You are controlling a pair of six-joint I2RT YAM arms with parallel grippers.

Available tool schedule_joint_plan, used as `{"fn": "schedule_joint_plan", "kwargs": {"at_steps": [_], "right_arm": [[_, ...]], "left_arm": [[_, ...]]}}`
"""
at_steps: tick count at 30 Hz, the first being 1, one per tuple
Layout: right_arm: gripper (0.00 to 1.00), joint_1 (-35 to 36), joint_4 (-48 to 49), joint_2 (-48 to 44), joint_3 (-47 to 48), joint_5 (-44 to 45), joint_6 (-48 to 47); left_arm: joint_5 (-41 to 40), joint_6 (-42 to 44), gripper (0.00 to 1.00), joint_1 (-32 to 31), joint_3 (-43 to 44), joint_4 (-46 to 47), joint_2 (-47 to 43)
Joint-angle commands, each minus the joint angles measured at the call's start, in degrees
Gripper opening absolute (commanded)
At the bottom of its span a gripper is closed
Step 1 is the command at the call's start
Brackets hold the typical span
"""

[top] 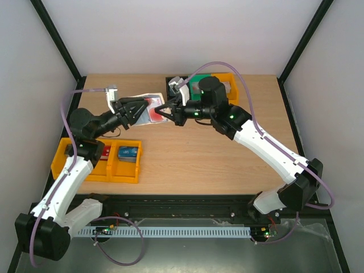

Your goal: Take the credit cards out of the card holder

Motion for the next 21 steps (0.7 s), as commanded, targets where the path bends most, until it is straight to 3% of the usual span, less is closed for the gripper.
{"fn": "schedule_joint_plan", "kwargs": {"at_steps": [1, 4, 10, 16, 21], "right_arm": [[0.02, 2.1, 7.7, 2.4, 1.2, -1.9, 0.4], [0.02, 2.9, 5.2, 4.9, 4.3, 1.2, -0.9], [0.02, 3.6, 4.1, 7.1, 5.6, 4.6, -2.2], [0.02, 0.9, 7.5, 5.3, 0.8, -1.2, -0.9], [0.04, -2.5, 10.0, 2.6, -2.7, -6.7, 0.0]], "left_arm": [[8.8, 3.6, 0.32, -3.9, 1.8, -0.7, 1.1], [10.1, 8.3, 0.28, -5.2, 2.5, -4.8, 1.5], [11.1, 10.0, 0.04, -5.2, 2.3, -4.4, 1.3], [12.0, 10.2, 0.02, -3.4, 2.0, -5.9, -0.1], [12.9, 7.2, 0.02, -1.8, 0.7, -1.9, -1.9]]}}
